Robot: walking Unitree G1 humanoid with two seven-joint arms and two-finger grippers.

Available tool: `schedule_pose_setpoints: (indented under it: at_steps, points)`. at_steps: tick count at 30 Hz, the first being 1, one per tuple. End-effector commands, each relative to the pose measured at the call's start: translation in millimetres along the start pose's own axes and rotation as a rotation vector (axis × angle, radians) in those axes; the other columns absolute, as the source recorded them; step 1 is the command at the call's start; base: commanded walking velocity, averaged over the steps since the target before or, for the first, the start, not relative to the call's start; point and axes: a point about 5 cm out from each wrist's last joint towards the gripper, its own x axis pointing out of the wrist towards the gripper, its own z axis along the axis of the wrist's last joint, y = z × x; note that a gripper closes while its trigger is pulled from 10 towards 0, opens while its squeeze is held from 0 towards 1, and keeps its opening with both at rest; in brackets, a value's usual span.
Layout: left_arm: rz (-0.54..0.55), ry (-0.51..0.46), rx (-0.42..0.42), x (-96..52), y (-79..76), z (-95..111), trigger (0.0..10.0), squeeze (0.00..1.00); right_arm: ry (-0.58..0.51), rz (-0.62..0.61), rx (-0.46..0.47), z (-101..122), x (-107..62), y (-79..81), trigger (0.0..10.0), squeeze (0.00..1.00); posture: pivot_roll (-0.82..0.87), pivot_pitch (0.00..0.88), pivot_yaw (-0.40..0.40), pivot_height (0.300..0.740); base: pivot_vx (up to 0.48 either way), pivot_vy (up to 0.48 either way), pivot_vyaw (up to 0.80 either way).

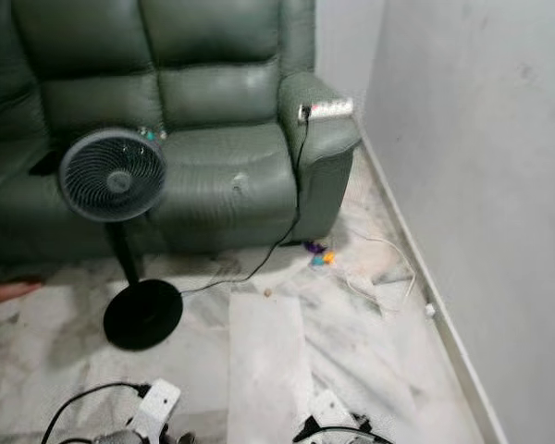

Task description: Hang keys on a hook

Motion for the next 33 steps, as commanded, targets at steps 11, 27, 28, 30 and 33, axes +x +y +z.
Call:
schedule_pose_setpoints:
  at_steps: [11, 27, 28, 30, 33]
  points:
    - [0.023, 0.028, 0.017, -3.3, 9.3, -6.6, 10.0, 0.0, -0.018, 0.032, -0.007, 6.1, 2.2, 11.7, 10.0, 0.0, -0.03, 0.061, 0.001, 0.74, 0.424, 0.0, 0.32]
    - [0.018, 0.028, 0.021, -3.2, 8.7, -6.7, 10.0, 0.0, -0.018, 0.035, -0.022, 5.9, 2.0, 11.0, 10.0, 0.0, -0.03, 0.058, -0.005, 0.74, 0.476, 0.0, 0.0]
    - [0.018, 0.028, 0.02, -3.2, 8.7, -6.7, 10.0, 0.0, -0.018, 0.035, -0.023, 6.0, 2.0, 10.9, 10.0, 0.0, -0.03, 0.058, -0.005, 0.74, 0.465, 0.0, 0.0]
    - [0.018, 0.028, 0.02, -3.2, 8.7, -6.7, 10.0, 0.0, -0.018, 0.035, -0.024, 6.2, 2.1, 10.7, 10.0, 0.0, -0.03, 0.058, -0.004, 0.74, 0.465, 0.0, 0.0]
    - [0.016, 0.029, 0.026, -3.1, 8.6, -6.3, 10.0, 0.0, -0.019, 0.034, -0.025, 6.6, 2.1, 10.1, 10.0, 0.0, -0.03, 0.057, -0.005, 0.74, 0.465, 0.0, 0.0]
